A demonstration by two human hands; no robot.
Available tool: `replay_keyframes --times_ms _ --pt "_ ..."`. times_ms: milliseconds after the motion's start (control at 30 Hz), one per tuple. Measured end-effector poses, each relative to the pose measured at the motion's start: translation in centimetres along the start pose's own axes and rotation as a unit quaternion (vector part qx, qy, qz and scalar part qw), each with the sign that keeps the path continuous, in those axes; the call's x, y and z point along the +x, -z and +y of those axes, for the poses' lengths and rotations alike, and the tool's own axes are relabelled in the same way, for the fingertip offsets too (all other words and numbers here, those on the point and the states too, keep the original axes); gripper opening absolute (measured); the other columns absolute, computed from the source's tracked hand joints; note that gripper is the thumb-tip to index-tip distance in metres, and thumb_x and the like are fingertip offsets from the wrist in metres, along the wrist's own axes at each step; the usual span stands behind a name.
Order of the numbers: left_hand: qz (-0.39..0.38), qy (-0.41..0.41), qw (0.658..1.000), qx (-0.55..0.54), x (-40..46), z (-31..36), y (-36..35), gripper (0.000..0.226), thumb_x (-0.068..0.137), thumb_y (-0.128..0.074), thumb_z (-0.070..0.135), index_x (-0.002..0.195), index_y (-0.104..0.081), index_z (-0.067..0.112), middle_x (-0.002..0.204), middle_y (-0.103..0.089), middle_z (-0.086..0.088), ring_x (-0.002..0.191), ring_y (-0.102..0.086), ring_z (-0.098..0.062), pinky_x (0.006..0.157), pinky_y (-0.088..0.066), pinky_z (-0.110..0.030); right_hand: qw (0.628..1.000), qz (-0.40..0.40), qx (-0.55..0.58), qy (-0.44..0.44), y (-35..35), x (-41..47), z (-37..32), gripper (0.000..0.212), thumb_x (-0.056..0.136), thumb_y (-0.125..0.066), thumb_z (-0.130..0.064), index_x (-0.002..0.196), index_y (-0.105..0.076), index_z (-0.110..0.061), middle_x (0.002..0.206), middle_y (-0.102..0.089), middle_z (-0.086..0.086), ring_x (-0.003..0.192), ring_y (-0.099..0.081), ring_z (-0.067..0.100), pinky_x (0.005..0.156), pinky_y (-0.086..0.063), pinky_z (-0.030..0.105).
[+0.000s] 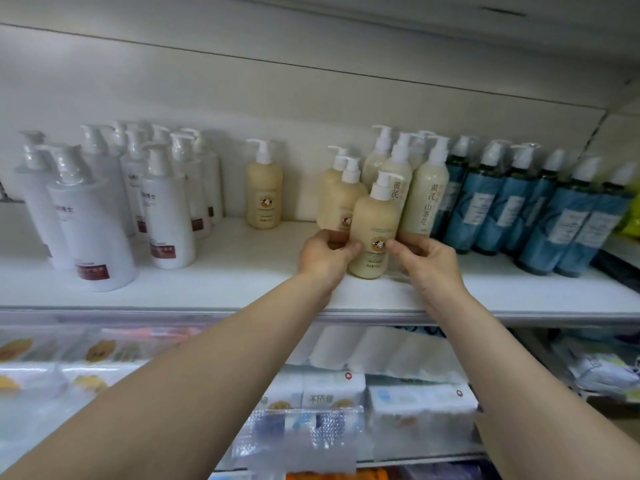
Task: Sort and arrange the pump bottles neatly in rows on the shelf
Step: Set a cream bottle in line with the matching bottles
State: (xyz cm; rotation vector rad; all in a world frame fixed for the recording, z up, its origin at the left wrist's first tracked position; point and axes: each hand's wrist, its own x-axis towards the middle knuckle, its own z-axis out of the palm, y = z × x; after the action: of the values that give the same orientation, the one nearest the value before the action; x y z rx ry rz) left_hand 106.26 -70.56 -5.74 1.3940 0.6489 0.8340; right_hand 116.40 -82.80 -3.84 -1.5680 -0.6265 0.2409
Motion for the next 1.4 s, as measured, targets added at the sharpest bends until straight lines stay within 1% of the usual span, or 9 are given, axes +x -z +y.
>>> replay_keyframes --times_ms 167,333,467,700,833,1000,1100,1200,1400 --pt "0.101 -0.022 0.995 0.009 0.6 1.0 4.7 0.018 0.091 -0.07 0.026 0.106 -0.064 0.018 0.099 -0.067 -0.002 0.091 -0.06 -0.018 0.092 -0.05 -0.032 0.983 0.136 0.061 0.107 -2.4 -2.2 -4.2 0.011 0.09 -0.075 -0.025 0.101 -0.072 -0.025 0.093 -0.074 -0.011 0.084 -0.068 -0.003 0.081 -0.056 0.019" --pt "0.182 -0.04 0.981 0.056 3.9 1.6 9.9 0.03 0.095 -0.064 0.026 0.12 -0.061 0.01 0.106 -0.065 -0.003 0.09 -0.059 -0.016 0.074 -0.047 -0.019 0.987 0.041 0.122 0.102 -10.6 -1.2 -5.9 0.005 0.091 -0.073 -0.017 0.095 -0.073 -0.021 0.085 -0.072 -0.006 0.077 -0.066 0.006 0.081 -0.056 0.027" --pt "0.216 -0.039 0.973 0.072 7.6 1.6 12.0 0.047 0.095 -0.064 0.029 0.137 -0.052 0.01 0.136 -0.056 -0.011 0.124 -0.055 -0.026 0.106 -0.044 -0.038 0.992 -0.056 0.104 0.038 -15.5 2.4 -3.9 0.012 0.098 -0.063 -0.015 0.105 -0.069 -0.008 0.09 -0.064 -0.002 0.085 -0.058 0.01 0.086 -0.048 0.032" --pt "0.157 -0.034 0.987 0.017 11.3 1.3 13.3 0.06 0.094 -0.066 0.028 0.149 -0.041 0.024 0.147 -0.046 -0.007 0.131 -0.049 -0.022 0.109 -0.043 -0.041 0.987 -0.152 -0.02 0.045 -19.6 5.4 -2.3 0.045 0.106 -0.048 -0.018 0.15 -0.044 -0.017 0.15 -0.048 0.001 0.131 -0.045 0.008 0.099 -0.03 0.013" --pt "0.142 -0.025 0.989 0.028 12.8 0.3 13.6 0.077 0.071 -0.075 0.048 0.142 -0.05 0.029 0.136 -0.059 -0.005 0.122 -0.058 -0.022 0.104 -0.049 -0.047 0.985 -0.17 -0.002 0.035 -20.8 5.9 -1.3 0.048 0.105 -0.048 -0.011 0.152 -0.041 -0.014 0.153 -0.046 0.003 0.137 -0.044 0.012 0.095 -0.032 0.008" --pt "0.121 -0.034 0.992 0.023 13.0 0.3 13.4 0.049 0.087 -0.076 0.022 0.129 -0.054 0.032 0.125 -0.064 -0.004 0.114 -0.062 -0.022 0.101 -0.051 -0.046 0.984 -0.165 0.009 0.059 -20.6 5.9 -0.5 0.047 0.105 -0.05 -0.013 0.151 -0.042 -0.012 0.142 -0.05 -0.004 0.124 -0.045 0.002 0.087 -0.035 -0.003" --pt "0.108 -0.032 0.993 0.027 13.1 0.3 12.9 0.047 0.085 -0.077 0.025 0.125 -0.054 0.034 0.123 -0.065 -0.006 0.112 -0.063 -0.022 0.099 -0.053 -0.046 0.985 -0.158 0.02 0.059 -20.0 5.3 -0.7 0.05 0.105 -0.052 -0.024 0.153 -0.039 -0.014 0.148 -0.049 -0.005 0.126 -0.042 -0.003 0.099 -0.032 0.008" --pt "0.096 -0.031 0.994 0.027 13.2 0.0 12.1 0.053 0.076 -0.081 0.035 0.122 -0.055 0.038 0.121 -0.067 -0.006 0.109 -0.066 -0.022 0.097 -0.054 -0.047 0.988 -0.14 0.028 0.063 -19.4 5.1 -1.0 0.044 0.106 -0.047 -0.026 0.149 -0.044 -0.013 0.13 -0.054 -0.025 0.107 -0.047 -0.015 0.091 -0.03 -0.001" --pt "0.083 -0.044 0.995 0.014 13.2 -0.3 10.7 0.043 0.085 -0.078 0.02 0.121 -0.056 0.031 0.119 -0.068 -0.007 0.106 -0.067 -0.023 0.096 -0.055 -0.047 0.992 -0.117 0.036 0.024 -18.8 5.2 -0.4 0.05 0.106 -0.046 -0.035 0.153 -0.04 -0.015 0.147 -0.046 -0.008 0.126 -0.038 -0.004 0.1 -0.027 0.011"
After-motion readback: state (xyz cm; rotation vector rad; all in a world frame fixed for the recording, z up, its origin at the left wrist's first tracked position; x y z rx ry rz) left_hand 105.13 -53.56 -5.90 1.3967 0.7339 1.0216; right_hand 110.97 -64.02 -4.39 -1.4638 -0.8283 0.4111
